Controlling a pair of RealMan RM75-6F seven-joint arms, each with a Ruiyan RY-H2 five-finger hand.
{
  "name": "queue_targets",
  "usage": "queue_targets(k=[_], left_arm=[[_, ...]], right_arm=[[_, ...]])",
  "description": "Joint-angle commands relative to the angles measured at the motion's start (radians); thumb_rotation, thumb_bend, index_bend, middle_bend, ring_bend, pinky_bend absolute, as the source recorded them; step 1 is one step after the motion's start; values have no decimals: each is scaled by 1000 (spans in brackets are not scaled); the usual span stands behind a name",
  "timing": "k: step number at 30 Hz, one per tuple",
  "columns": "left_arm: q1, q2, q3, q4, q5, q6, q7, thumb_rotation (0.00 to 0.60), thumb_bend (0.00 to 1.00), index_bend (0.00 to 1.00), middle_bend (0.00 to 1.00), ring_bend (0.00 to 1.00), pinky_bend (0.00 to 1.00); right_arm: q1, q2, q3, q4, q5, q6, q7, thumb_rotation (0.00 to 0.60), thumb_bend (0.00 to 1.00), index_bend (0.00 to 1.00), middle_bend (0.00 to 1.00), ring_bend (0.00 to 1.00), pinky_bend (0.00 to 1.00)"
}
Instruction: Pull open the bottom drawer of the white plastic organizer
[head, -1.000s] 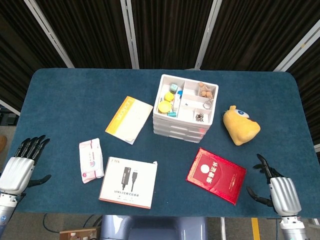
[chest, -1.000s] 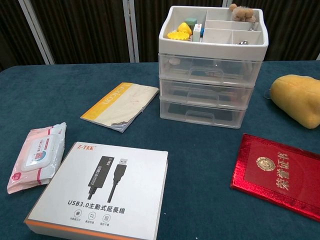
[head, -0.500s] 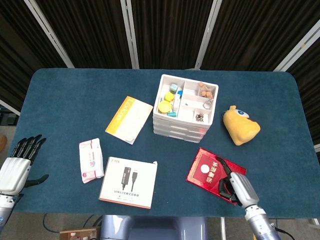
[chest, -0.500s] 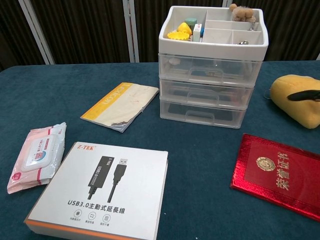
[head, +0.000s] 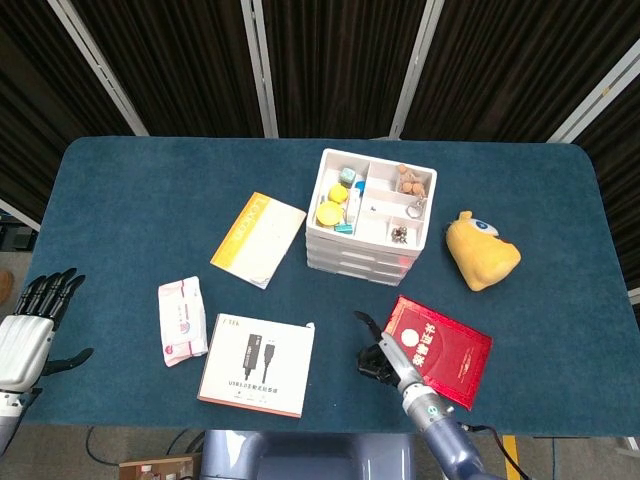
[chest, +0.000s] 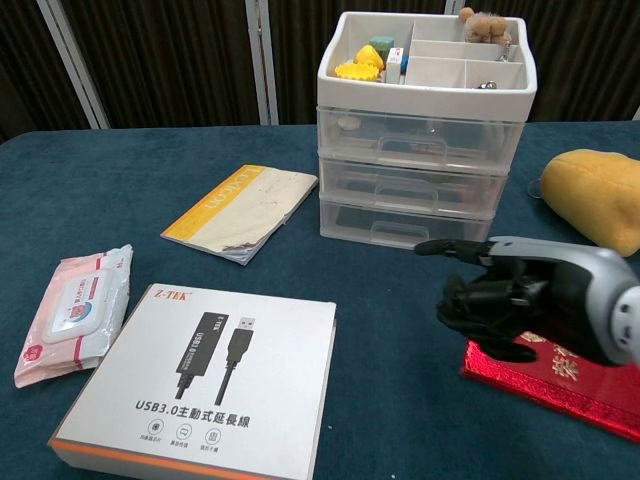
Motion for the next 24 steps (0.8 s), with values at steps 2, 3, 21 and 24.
queue_targets(k=[2,3,21,24], left_arm=[[1,1,-1,3,3,4,-2,600,13,0,0,0,21],[0,1,-2,4,3,4,-3,600,13,0,0,0,20],[-7,5,-3,8,9,-5,-30,600,14,0,0,0,21],[-7,5,-3,10,12,-2,-30,600,13,0,0,0,20]], right_arm=[[69,-81,59,80,116,-17,25,600,851,0,879,882,931],[79,-92,67,97,135,-23,29,600,851,0,879,882,931],[172,-256,218,389,328,-80,156,600,856,0,879,882,931],[177,-269,238,423,350,-97,177,600,857,0,879,882,931]])
